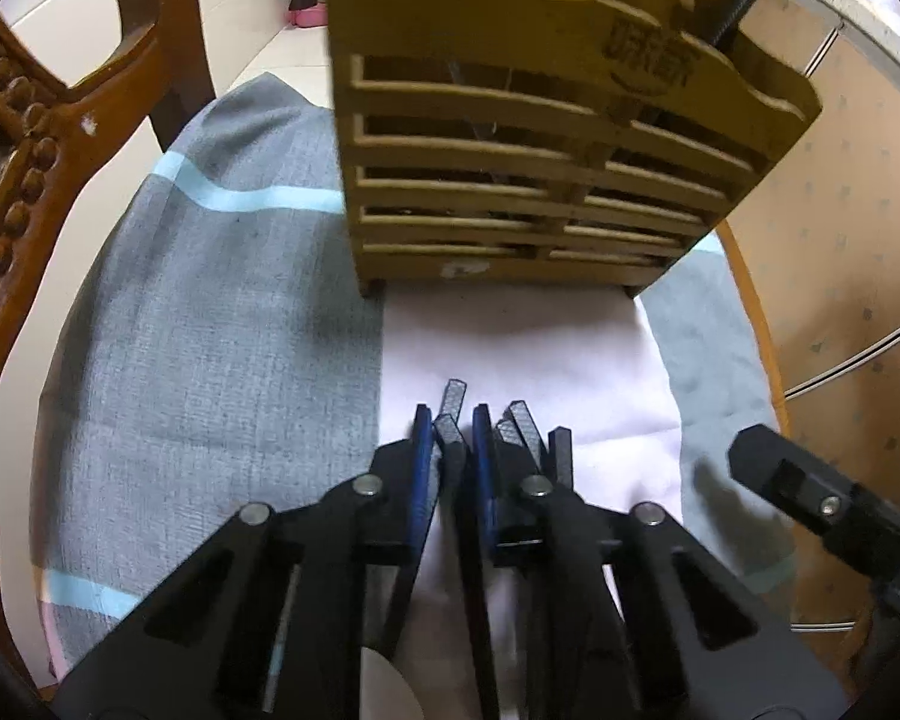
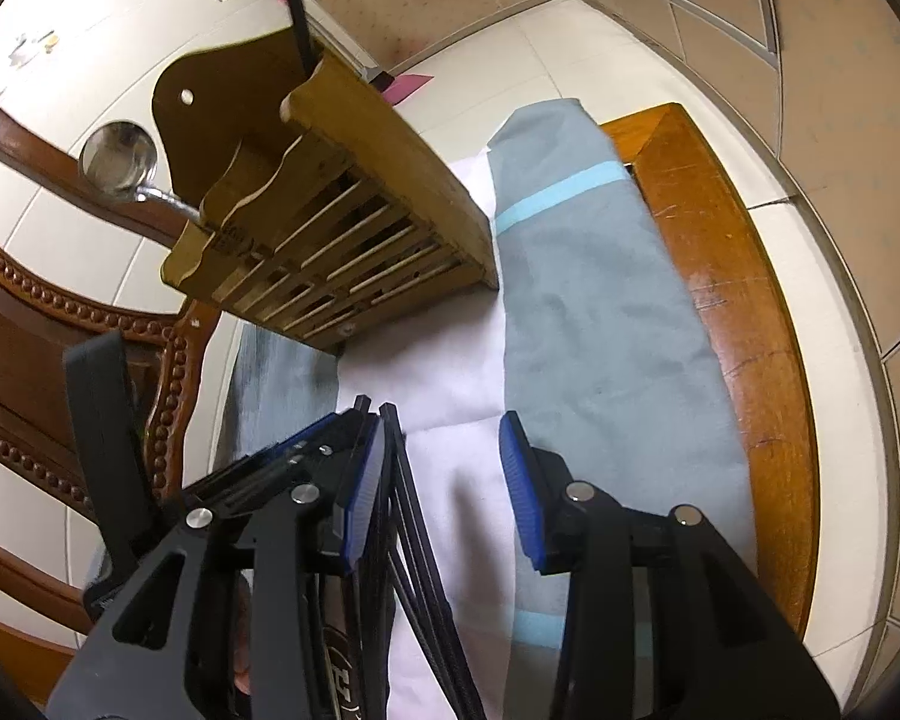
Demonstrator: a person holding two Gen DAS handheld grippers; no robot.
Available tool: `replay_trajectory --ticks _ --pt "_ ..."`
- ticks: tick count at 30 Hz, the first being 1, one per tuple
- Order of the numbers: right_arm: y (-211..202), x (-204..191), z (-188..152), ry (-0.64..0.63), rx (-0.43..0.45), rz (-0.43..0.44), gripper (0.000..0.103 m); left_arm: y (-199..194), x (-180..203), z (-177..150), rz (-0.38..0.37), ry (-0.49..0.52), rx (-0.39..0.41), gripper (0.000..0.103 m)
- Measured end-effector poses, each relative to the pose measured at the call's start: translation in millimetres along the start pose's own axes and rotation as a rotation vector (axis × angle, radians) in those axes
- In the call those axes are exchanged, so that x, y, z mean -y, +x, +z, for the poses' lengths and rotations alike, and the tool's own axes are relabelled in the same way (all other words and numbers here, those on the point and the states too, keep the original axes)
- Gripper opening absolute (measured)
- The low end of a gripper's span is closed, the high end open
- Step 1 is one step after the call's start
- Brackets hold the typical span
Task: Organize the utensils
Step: 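Close the left tool on the chopsticks beside the right tool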
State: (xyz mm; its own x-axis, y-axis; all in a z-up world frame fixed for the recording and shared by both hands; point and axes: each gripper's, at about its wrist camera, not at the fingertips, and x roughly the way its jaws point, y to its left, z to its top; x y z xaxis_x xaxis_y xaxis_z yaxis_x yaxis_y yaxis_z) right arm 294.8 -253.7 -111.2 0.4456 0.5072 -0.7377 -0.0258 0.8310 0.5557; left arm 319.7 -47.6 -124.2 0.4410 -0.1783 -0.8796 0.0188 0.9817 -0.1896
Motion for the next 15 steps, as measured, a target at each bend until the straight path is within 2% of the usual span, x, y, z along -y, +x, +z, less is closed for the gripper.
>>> replay_trajectory --ticks 10,13,15 --pt "17 -21 -5 -0.034 -0.032 0.015 0.04 -40 -18 4 -0.071 -0.007 0.068 0.013" --pt "22 -31 -9 -0.045 -0.047 0.059 0.04 -46 -25 7 -0.077 -0.004 0.077 0.013" --pt "22 -40 -11 -0.063 -0.036 0.092 0.047 -50 -27 5 -0.078 -0.007 0.078 0.013"
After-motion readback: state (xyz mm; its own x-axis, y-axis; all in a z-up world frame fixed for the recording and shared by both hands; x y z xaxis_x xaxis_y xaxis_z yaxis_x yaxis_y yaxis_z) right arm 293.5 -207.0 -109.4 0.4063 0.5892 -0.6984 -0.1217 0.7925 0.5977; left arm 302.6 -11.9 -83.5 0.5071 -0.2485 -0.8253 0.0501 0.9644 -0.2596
